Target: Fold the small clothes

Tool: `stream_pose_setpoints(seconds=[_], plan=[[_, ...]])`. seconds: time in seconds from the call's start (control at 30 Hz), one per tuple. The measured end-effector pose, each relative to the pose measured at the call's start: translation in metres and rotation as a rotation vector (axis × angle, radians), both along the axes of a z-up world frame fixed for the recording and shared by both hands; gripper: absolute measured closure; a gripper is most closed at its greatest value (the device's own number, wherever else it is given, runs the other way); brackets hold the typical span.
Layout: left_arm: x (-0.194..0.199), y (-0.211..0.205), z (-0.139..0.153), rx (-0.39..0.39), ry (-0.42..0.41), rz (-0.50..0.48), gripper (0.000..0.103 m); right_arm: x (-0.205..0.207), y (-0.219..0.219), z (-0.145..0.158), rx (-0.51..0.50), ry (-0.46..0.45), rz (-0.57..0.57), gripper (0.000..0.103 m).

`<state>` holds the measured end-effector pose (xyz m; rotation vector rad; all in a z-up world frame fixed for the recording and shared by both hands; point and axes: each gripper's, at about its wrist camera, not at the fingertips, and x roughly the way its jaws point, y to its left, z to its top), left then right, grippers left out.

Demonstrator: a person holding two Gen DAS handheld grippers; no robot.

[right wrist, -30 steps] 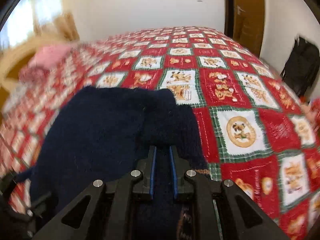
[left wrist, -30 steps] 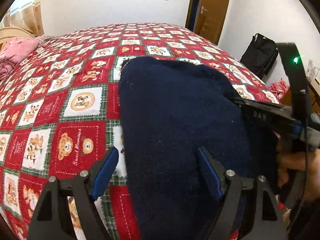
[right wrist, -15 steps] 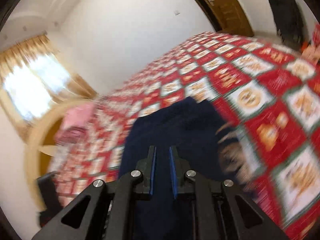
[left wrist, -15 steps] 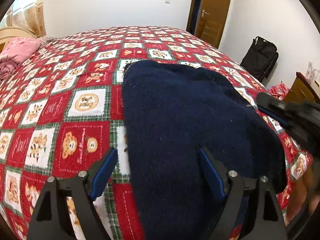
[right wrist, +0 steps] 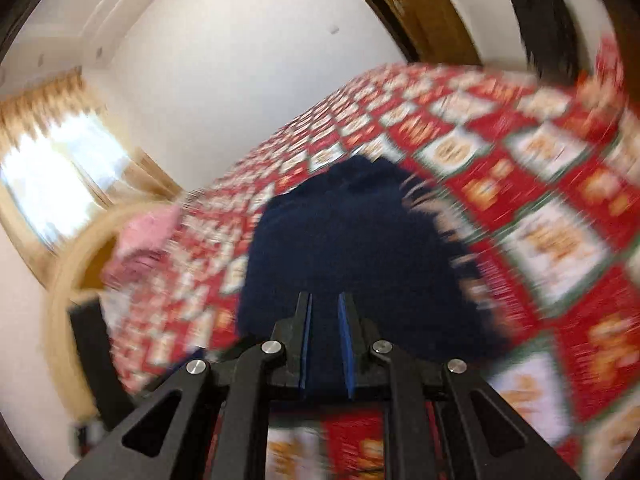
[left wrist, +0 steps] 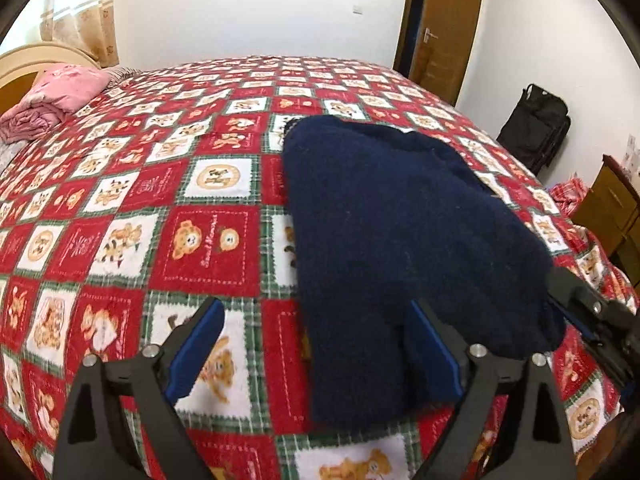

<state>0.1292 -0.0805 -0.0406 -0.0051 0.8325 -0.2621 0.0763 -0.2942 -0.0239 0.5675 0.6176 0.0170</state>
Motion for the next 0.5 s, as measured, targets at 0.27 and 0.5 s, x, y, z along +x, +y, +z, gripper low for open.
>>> stream_pose_setpoints(seconds=[0.27,0.5], plan=[[-0.041,0.001,0.019,0.033,-0.104,-0.033,0.009,-0.081,-0.001,0.045,-0.269,-0.157,-0.127,0.089],[-0.074,0.004,0.049,-0.013,-0.153,-0.041,0.009,-0.145,-0.001,0.077,-0.007,-0.409,-0.177,0.089]])
